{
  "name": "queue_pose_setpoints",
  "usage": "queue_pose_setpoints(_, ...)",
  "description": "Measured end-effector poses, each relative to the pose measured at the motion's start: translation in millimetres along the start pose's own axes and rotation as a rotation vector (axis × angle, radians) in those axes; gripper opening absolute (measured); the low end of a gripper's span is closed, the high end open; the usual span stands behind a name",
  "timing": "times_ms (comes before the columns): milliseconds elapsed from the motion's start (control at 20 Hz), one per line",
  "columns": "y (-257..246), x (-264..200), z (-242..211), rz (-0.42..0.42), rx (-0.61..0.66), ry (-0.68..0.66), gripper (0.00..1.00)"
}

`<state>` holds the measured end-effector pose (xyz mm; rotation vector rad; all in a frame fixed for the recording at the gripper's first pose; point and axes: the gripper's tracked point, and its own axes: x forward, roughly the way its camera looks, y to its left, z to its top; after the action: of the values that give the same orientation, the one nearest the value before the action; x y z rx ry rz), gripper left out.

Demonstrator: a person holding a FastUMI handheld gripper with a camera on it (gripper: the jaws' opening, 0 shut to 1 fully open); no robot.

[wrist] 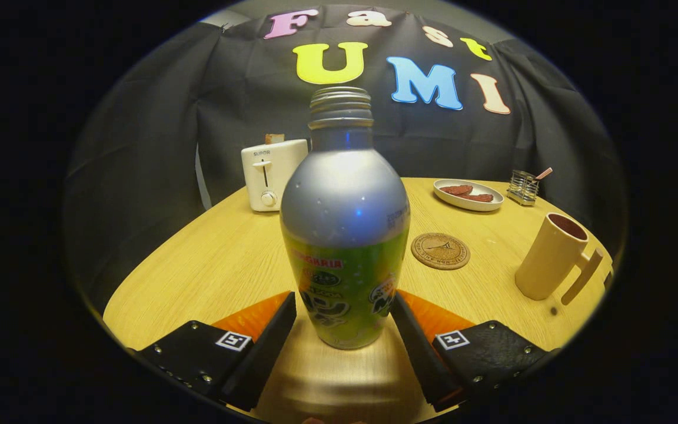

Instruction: Take the bottle from table, then pour the juice into the cup, finally place the bottle on the coaster

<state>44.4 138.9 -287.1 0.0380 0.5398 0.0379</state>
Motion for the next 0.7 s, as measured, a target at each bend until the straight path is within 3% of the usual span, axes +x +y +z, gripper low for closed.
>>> queue_pose_setpoints(100, -1, 0, -1, -0.001, 0.007, 0.006, 0.98)
queue_pose_setpoints(200, -2, 2, -1, 0.002, 0.006, 0.013, 0.83)
queue_pose_setpoints(700, -4, -14, 31, 0.093, 0.167, 0.004, 0.79)
